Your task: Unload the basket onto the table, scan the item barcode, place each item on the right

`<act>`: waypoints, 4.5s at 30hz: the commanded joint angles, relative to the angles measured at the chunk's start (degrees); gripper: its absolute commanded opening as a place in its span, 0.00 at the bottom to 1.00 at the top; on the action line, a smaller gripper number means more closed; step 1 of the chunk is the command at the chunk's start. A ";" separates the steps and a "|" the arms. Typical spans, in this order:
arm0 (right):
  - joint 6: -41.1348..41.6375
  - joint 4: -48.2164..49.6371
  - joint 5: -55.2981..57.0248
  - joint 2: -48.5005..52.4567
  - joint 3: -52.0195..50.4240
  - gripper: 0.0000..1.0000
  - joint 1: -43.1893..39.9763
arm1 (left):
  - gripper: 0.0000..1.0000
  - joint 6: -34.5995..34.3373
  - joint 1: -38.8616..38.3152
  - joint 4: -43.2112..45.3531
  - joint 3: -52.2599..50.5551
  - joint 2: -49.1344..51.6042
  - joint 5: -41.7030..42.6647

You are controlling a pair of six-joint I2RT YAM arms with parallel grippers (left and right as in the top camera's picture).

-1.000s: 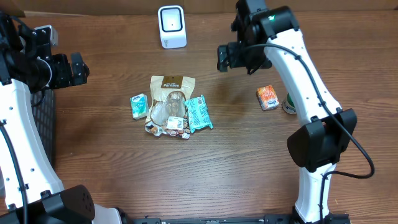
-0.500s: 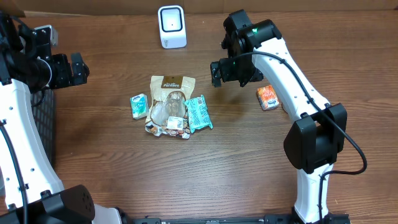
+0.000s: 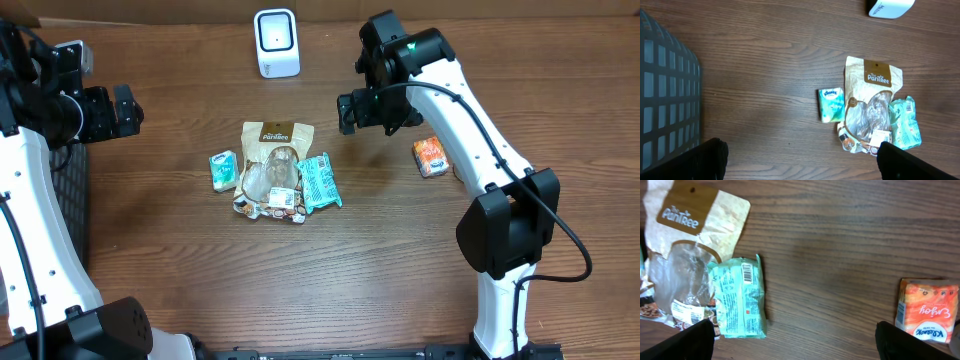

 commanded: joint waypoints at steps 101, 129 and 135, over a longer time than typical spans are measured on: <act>-1.55 4.83 -5.46 -9.11 -18.10 0.96 0.00 | 1.00 0.87 -0.39 0.04 0.48 0.20 0.26; -1.55 5.25 -5.49 -9.11 -18.10 0.96 0.00 | 1.00 0.87 -0.39 0.04 0.48 0.20 0.26; -1.53 5.27 -5.49 -9.11 -18.10 0.96 0.00 | 1.00 0.87 -0.39 0.04 0.48 0.20 0.26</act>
